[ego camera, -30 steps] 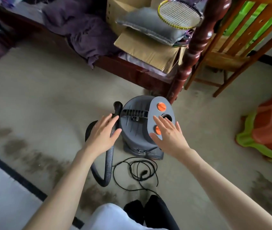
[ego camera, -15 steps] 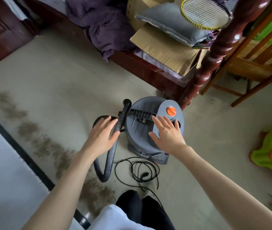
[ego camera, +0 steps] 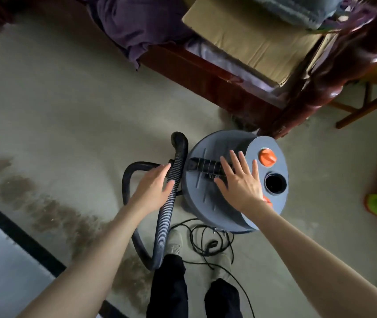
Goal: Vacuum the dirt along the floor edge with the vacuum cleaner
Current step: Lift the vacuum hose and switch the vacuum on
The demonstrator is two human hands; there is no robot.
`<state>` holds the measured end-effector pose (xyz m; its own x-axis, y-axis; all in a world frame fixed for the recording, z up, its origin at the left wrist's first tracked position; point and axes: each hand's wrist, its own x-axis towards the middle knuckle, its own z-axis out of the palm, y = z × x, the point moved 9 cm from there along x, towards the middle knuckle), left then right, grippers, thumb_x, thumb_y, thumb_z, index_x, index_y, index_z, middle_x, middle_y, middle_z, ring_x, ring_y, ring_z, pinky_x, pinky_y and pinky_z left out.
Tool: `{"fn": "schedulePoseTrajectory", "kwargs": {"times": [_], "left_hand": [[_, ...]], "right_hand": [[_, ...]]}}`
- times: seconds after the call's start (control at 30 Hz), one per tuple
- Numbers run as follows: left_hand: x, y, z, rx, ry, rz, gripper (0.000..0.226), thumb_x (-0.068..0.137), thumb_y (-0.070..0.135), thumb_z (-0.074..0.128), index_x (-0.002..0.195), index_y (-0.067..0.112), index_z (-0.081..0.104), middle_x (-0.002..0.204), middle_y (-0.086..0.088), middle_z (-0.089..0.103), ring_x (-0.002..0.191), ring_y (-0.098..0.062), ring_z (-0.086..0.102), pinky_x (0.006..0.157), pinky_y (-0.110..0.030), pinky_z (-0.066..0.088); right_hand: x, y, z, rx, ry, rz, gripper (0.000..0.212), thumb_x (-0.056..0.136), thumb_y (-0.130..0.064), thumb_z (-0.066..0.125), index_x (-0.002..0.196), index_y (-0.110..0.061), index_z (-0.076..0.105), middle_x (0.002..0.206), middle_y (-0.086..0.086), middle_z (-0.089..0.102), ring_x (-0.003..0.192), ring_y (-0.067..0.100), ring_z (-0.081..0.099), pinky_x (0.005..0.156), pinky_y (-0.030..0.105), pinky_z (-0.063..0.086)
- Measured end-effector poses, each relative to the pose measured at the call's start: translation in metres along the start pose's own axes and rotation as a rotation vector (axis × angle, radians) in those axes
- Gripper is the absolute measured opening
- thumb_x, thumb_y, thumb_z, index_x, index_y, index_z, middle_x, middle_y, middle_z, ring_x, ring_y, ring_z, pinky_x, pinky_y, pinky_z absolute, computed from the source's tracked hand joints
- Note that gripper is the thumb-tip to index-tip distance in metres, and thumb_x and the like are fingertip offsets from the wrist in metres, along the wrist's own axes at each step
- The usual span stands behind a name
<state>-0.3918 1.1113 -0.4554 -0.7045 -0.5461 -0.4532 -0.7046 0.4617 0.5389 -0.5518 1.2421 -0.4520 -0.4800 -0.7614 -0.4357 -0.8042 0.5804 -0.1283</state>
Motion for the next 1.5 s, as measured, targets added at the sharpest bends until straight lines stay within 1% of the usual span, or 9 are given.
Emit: {"fn": "schedulePoseTrajectory", "kwargs": {"times": [0.37,0.53,0.73,0.8,0.93,1.1,1.23,1.37,1.5], "left_hand": [[0.151,-0.045,0.058,-0.231,-0.123,-0.282,0.044,0.101,0.035,0.042,0.121,-0.003,0.053,0.118,-0.023,0.059,0.112,-0.035,0.055,0.085,-0.033,0.039],[0.166,-0.071,0.084,-0.581,-0.191,-0.560,0.059,0.092,0.047,0.057,0.125,-0.002,0.047,0.113,-0.014,0.061,0.091,-0.026,0.059,0.063,-0.028,0.045],[0.158,-0.067,0.062,-0.513,-0.025,-0.381,0.039,0.092,0.050,0.052,0.105,0.013,0.056,0.095,-0.006,0.062,0.082,-0.022,0.061,0.066,-0.026,0.054],[0.143,-0.065,0.042,-0.602,0.033,-0.334,0.029,0.092,0.047,0.053,0.096,0.018,0.054,0.086,-0.005,0.062,0.068,-0.015,0.059,0.046,-0.017,0.047],[0.104,-0.045,0.000,-0.702,0.004,-0.182,0.020,0.092,0.043,0.057,0.091,0.023,0.053,0.077,0.001,0.067,0.066,-0.013,0.064,0.058,-0.028,0.053],[0.045,0.009,-0.052,-0.783,-0.086,0.006,0.034,0.082,0.044,0.062,0.101,0.018,0.051,0.076,0.002,0.062,0.064,-0.006,0.064,0.052,-0.021,0.050],[0.000,0.052,-0.082,-0.797,-0.178,0.105,0.020,0.089,0.013,0.061,0.103,0.020,0.048,0.086,0.001,0.060,0.067,-0.008,0.065,0.063,-0.022,0.054],[-0.042,0.085,-0.102,-0.732,-0.239,0.198,0.038,0.083,0.006,0.067,0.112,0.017,0.046,0.101,-0.001,0.061,0.082,-0.009,0.065,0.075,-0.023,0.054],[-0.082,0.110,-0.105,-0.540,-0.301,0.302,0.044,0.080,0.014,0.075,0.114,0.020,0.047,0.106,0.005,0.060,0.091,0.003,0.060,0.077,-0.014,0.047]], "right_hand": [[0.031,0.007,0.024,0.023,0.356,-0.015,0.062,0.094,-0.049,0.037,0.140,-0.010,0.053,0.142,0.024,0.050,0.134,0.044,0.043,0.113,0.065,0.021],[0.033,0.009,0.026,0.002,0.410,-0.024,0.061,0.094,-0.049,0.039,0.138,-0.010,0.054,0.139,0.024,0.053,0.134,0.044,0.044,0.112,0.065,0.022],[0.034,0.009,0.028,-0.017,0.376,-0.020,0.061,0.095,-0.050,0.036,0.140,-0.011,0.053,0.141,0.023,0.051,0.136,0.043,0.042,0.114,0.063,0.020],[0.035,0.009,0.032,-0.001,0.269,0.005,0.062,0.098,-0.052,0.036,0.147,-0.015,0.044,0.149,0.020,0.043,0.143,0.040,0.031,0.118,0.059,0.012],[0.033,0.012,0.031,0.084,0.053,0.087,0.061,0.101,-0.054,0.027,0.156,-0.027,0.020,0.164,0.006,0.013,0.152,0.026,-0.002,0.119,0.047,-0.012],[0.016,-0.004,-0.020,0.924,0.099,0.300,0.046,0.104,-0.036,0.043,0.143,-0.014,0.048,0.149,0.007,0.046,0.140,0.024,0.037,0.111,0.028,0.026],[0.010,-0.042,-0.071,1.702,-0.050,0.398,0.047,0.103,-0.041,0.043,0.134,-0.007,0.050,0.114,0.004,0.063,0.106,0.022,0.060,0.094,0.034,0.048],[0.003,-0.066,-0.136,1.950,-0.018,0.307,0.045,0.100,-0.044,0.047,0.115,-0.003,0.055,0.086,0.007,0.064,0.070,0.017,0.065,0.067,0.030,0.054],[-0.024,-0.057,-0.164,2.110,0.010,0.345,0.039,0.098,-0.039,0.055,0.101,0.000,0.055,0.079,0.011,0.057,0.068,0.021,0.058,0.062,0.031,0.053]]}}
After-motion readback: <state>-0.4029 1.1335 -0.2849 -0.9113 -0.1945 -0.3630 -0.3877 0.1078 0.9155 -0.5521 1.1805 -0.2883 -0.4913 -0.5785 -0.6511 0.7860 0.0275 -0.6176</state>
